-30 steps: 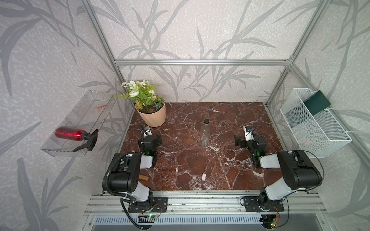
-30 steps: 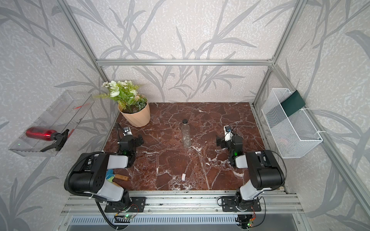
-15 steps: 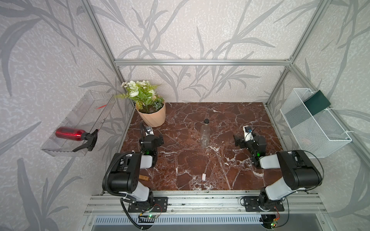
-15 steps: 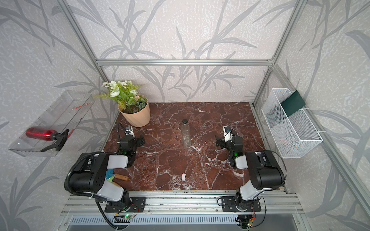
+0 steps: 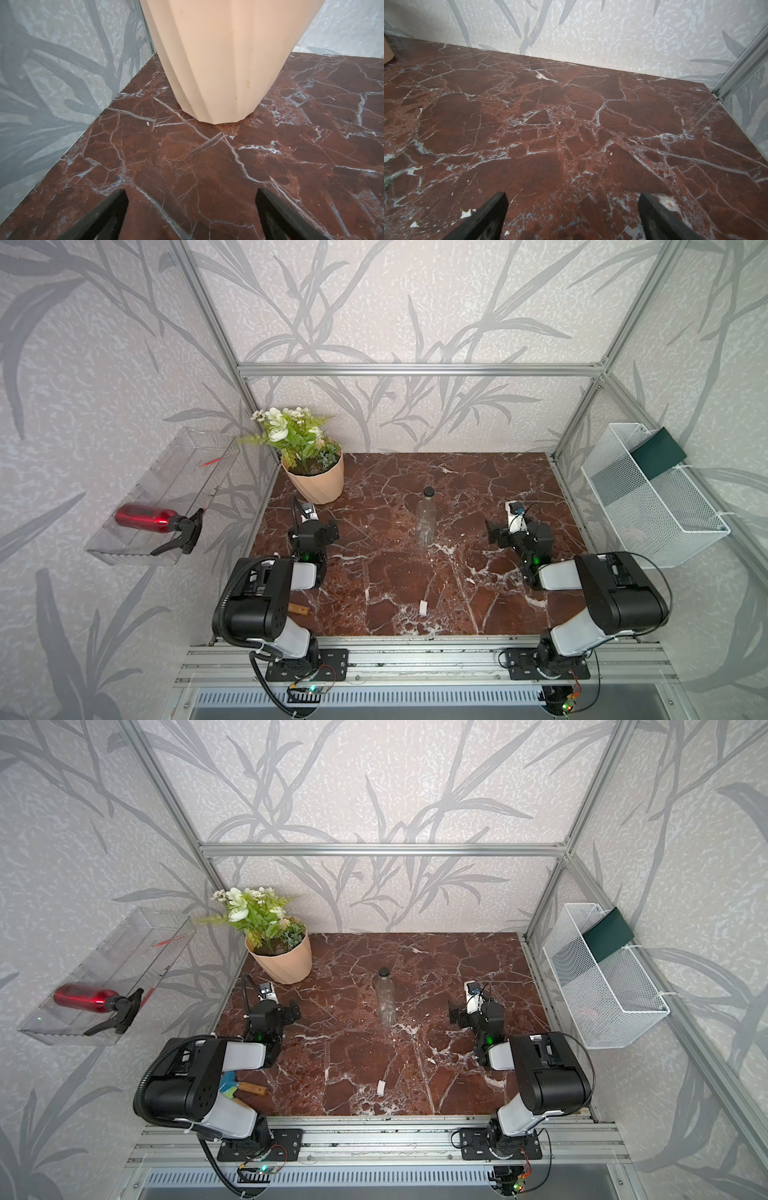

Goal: Remove the label from the bottle
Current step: Reset both arms

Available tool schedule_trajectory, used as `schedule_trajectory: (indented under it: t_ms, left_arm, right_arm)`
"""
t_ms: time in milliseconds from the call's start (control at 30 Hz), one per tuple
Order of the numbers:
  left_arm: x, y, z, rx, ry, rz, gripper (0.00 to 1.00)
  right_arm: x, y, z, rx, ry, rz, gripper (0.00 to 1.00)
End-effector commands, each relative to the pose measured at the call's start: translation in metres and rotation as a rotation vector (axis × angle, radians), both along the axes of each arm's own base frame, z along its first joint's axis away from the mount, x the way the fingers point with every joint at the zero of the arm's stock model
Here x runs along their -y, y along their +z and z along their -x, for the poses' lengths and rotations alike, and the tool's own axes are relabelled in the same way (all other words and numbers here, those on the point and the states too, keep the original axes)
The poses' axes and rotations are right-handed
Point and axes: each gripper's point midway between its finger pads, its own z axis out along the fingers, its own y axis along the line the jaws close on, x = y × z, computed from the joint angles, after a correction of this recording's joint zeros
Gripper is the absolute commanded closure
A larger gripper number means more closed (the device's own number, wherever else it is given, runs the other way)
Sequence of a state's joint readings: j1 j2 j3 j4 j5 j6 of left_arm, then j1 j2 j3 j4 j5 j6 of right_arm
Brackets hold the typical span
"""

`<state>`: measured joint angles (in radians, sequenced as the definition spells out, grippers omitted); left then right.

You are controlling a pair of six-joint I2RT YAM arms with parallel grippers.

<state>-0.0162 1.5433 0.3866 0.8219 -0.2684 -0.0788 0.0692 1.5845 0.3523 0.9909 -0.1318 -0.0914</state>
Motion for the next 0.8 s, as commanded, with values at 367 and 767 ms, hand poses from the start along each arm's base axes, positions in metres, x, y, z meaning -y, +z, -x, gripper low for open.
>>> schedule_trajectory:
  t_ms: [367,767]
  left_arm:
    - [-0.0050,0.0133,-0.0041,0.034,0.024,-0.010,0.01]
    - [-0.0042,0.0128,-0.0050,0.030,0.020,-0.010,0.01]
  right_arm:
    - [0.0012,0.0052,-0.0050,0.010,-0.006,-0.004,0.01]
    - [0.0012,0.0047,-0.0049,0.008,-0.006,-0.004,0.01]
